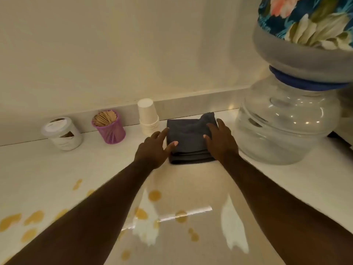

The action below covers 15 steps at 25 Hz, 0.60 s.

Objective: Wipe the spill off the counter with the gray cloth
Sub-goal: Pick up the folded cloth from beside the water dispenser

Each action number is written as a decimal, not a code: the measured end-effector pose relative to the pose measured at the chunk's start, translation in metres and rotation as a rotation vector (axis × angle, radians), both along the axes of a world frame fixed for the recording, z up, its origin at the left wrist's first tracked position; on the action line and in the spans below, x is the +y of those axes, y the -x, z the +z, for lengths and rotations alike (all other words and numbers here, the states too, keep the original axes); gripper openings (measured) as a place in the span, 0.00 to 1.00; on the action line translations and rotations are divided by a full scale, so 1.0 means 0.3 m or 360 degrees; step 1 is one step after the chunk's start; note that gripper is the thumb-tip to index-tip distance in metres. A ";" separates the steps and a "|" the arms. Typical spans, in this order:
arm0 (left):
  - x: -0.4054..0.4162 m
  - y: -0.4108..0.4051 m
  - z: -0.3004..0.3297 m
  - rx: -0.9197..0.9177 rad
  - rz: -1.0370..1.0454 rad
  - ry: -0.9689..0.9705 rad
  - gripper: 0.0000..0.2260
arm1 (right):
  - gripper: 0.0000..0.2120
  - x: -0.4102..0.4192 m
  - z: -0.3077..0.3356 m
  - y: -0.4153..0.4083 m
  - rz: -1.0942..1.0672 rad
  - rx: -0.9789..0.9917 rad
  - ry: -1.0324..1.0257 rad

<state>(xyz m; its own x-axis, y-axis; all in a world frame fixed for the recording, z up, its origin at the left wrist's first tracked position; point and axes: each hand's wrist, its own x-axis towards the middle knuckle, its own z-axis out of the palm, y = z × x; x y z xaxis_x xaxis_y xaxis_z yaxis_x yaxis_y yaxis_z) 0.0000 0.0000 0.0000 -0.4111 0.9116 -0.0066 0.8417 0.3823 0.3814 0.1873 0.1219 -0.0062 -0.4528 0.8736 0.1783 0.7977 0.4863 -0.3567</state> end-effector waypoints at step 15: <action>0.223 0.025 -0.018 -0.0383 -0.0041 0.0321 0.29 | 0.19 0.151 -0.009 0.054 0.0129 -0.0041 0.0509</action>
<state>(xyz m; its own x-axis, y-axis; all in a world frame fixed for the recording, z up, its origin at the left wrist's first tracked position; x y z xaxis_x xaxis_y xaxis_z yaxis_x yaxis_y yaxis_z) -0.0074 0.0670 -0.0055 -0.3525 0.8921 -0.2826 0.7469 0.4502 0.4894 0.1712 0.1672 -0.0088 -0.5238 0.8445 -0.1116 0.7719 0.4152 -0.4814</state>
